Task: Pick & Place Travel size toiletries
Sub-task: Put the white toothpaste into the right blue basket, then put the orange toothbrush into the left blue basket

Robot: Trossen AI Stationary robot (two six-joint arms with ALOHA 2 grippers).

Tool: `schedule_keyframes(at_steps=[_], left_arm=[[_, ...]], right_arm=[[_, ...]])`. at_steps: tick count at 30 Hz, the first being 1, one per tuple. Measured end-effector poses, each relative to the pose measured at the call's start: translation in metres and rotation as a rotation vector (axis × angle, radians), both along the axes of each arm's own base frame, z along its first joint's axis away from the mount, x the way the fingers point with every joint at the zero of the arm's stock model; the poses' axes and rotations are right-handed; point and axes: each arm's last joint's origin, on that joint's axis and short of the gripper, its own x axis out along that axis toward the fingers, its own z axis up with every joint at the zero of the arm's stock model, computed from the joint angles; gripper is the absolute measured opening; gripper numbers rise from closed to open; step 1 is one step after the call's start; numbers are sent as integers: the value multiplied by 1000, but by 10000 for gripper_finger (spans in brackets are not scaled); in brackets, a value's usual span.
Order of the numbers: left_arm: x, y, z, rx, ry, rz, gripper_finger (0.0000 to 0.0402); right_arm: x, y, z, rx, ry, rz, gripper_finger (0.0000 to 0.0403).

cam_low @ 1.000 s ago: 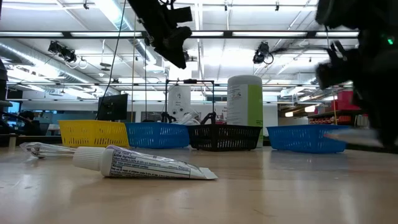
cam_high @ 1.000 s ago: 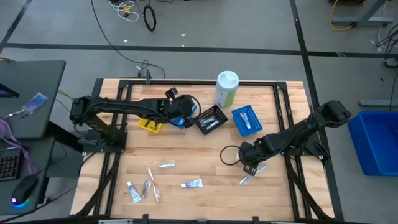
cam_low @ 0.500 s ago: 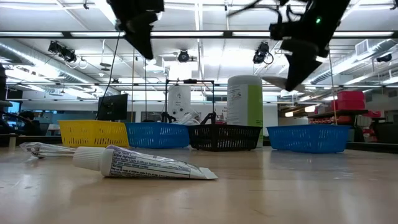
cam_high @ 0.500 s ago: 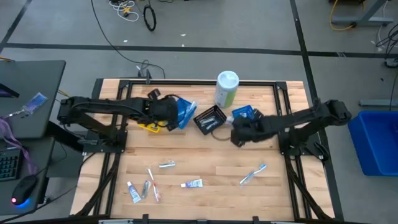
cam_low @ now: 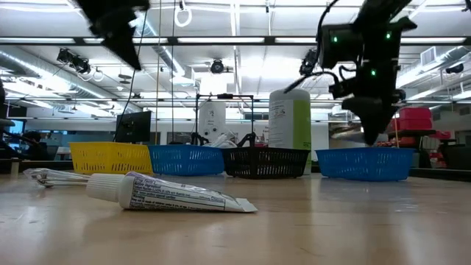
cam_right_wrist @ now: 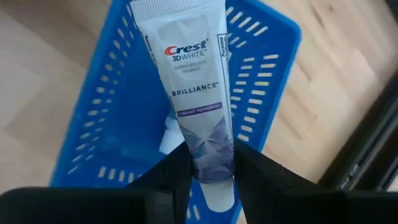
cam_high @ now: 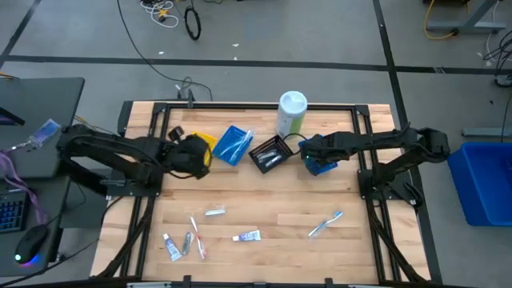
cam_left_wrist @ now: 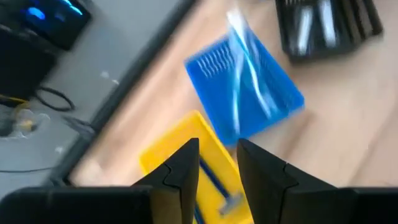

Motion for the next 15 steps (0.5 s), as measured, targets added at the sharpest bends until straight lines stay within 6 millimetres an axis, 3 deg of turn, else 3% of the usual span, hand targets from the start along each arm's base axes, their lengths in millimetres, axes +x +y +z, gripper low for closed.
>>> schedule_keyframes(at_steps=[4, 9, 15], left_arm=[[-3, -3, -24, -111, -91, -146, 116], [4, -8, -39, -209, -225, -325, 116], [7, -9, -45, -241, -250, -337, 116]], right_arm=[[-4, -7, -11, 37, 2, 17, 134], [-6, -11, -13, 47, 5, 16, 167], [8, -14, 12, 24, -93, 27, 198]])
